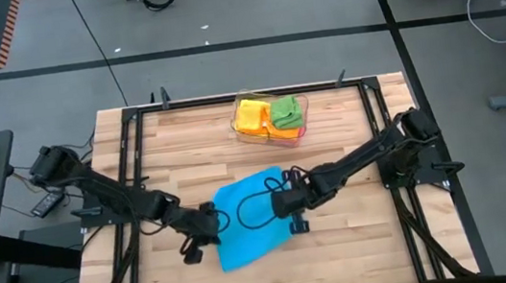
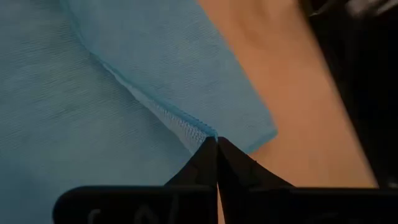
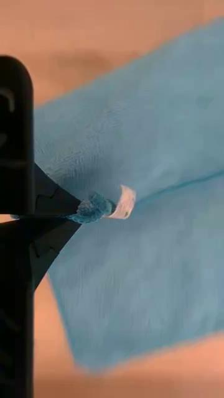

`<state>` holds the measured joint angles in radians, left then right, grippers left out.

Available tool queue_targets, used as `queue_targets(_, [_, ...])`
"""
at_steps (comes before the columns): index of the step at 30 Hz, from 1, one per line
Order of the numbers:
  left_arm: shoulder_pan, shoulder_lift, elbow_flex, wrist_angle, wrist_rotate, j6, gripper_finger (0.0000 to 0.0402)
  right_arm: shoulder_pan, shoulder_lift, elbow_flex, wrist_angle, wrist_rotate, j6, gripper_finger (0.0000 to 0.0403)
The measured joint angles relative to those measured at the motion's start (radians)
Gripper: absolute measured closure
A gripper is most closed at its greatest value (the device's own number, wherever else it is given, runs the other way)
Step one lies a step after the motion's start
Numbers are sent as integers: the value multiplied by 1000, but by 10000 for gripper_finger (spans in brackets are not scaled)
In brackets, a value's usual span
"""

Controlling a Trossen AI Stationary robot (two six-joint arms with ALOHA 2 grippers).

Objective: Fold microfiber towels
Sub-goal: Fold the blue microfiber cloth

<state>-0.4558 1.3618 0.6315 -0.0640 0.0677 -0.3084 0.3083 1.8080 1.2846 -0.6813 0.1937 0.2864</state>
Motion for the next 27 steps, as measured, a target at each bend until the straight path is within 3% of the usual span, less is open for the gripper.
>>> queue_targets(9, [68, -27, -1, -170, -24, 5, 380, -61, 0, 0, -3, 32, -47, 399])
queue_targets(27, [197, -69, -1, -252, -41, 65, 393, -201, 0, 0, -13, 130, -35, 399])
